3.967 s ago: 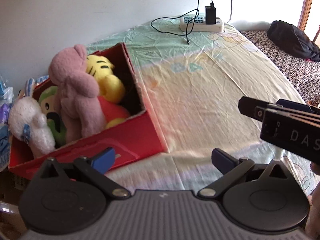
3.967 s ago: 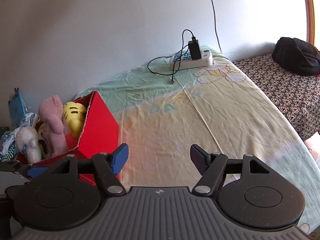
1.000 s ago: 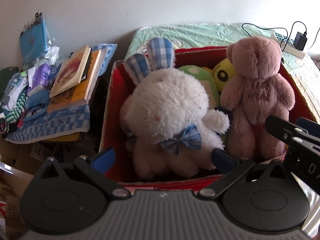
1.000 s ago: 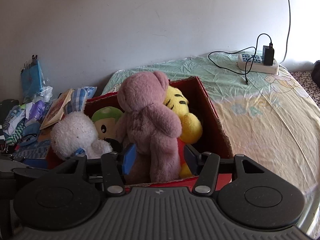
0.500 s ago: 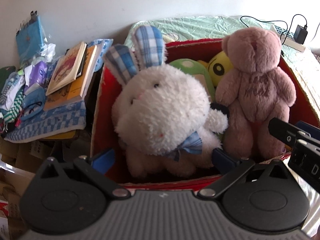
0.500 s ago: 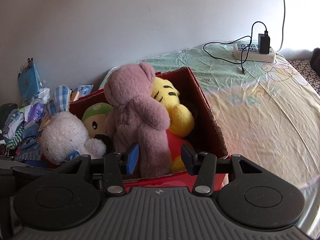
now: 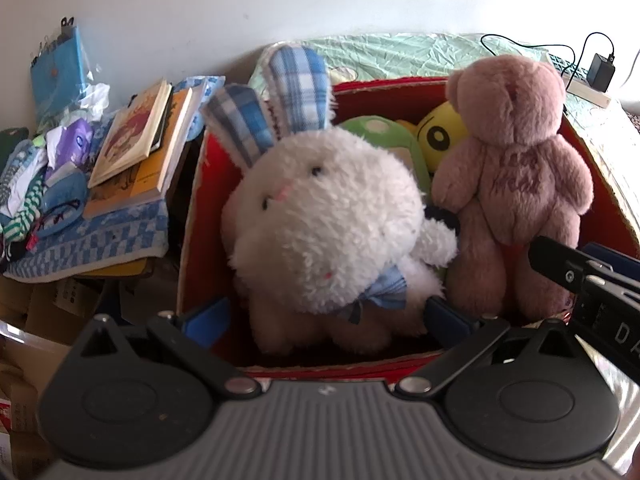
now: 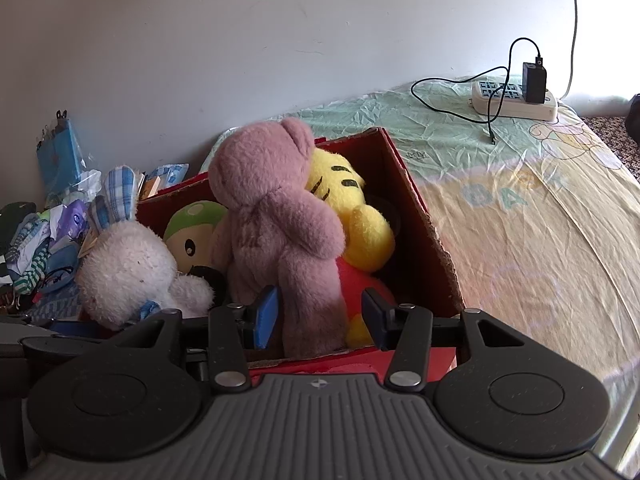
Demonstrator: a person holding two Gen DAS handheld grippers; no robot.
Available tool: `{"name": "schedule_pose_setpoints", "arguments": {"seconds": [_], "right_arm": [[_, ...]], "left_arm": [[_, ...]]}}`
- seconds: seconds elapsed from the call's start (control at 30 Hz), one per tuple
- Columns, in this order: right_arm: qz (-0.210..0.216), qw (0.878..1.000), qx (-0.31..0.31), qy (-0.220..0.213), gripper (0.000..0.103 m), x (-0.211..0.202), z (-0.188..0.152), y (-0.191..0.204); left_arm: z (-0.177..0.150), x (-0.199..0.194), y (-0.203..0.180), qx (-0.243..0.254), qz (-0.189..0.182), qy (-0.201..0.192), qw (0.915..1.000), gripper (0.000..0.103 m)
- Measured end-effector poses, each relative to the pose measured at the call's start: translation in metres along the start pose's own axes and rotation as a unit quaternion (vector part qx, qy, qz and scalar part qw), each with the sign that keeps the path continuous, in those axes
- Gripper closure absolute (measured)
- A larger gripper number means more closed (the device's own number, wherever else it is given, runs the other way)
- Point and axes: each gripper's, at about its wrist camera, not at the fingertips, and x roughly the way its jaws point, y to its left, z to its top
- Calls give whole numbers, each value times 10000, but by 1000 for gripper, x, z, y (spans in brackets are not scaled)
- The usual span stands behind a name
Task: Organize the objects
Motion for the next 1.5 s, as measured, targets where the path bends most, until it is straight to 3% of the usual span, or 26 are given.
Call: {"name": "schedule_pose_setpoints", "arguments": {"seconds": [0.67,1.5], "right_arm": [[-73,9999,-59,98,53,2,5,2],[-114,9998,23,140,54,4,1,-2]], "left_arm": [[5,4,-2,78,-4,168,9998,0],[2,2,-5,159,78,98,9998,0]]}}
